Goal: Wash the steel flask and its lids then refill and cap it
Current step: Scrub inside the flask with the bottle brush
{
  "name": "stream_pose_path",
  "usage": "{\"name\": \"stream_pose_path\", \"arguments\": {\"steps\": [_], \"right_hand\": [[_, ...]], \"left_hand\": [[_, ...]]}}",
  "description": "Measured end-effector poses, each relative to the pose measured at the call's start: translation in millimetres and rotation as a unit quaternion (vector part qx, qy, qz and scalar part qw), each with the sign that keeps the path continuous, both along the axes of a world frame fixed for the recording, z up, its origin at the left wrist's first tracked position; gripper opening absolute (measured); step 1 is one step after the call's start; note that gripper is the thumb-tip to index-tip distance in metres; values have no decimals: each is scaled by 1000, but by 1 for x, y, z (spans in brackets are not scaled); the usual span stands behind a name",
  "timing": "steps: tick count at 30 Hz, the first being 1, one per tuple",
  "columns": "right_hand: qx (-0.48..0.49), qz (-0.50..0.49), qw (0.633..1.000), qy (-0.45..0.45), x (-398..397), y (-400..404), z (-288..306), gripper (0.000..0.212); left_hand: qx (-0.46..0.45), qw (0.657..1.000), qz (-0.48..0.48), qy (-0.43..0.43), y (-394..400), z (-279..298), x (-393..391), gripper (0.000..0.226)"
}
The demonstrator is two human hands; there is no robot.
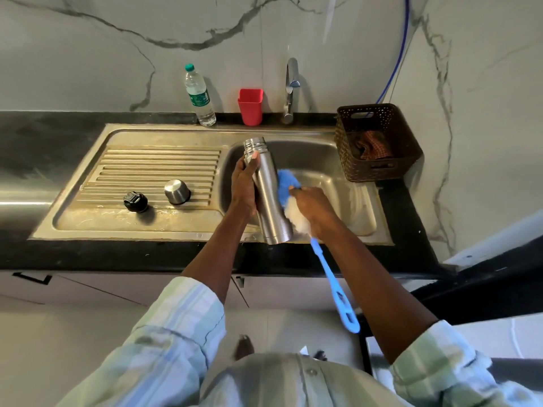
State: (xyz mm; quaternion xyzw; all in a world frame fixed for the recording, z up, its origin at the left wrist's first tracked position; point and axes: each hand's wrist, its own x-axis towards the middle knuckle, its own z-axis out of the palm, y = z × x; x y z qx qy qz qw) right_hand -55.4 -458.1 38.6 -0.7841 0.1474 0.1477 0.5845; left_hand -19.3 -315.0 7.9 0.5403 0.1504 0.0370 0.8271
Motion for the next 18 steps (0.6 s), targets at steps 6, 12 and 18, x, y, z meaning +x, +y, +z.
{"name": "stream_pose_path", "arguments": {"steps": [6, 12, 18], "right_hand": [[22, -5, 996, -81, 9, 9, 24, 27], [-22, 28, 997, -66, -6, -10, -1, 24], [-67, 9, 986, -150, 17, -8, 5, 44]], "left_hand": [[-24, 999, 6, 24, -5, -1, 1, 68], [-35, 989, 25, 144, 13, 0, 16, 93], [2, 957, -204, 209, -12, 24, -9, 78]]}}
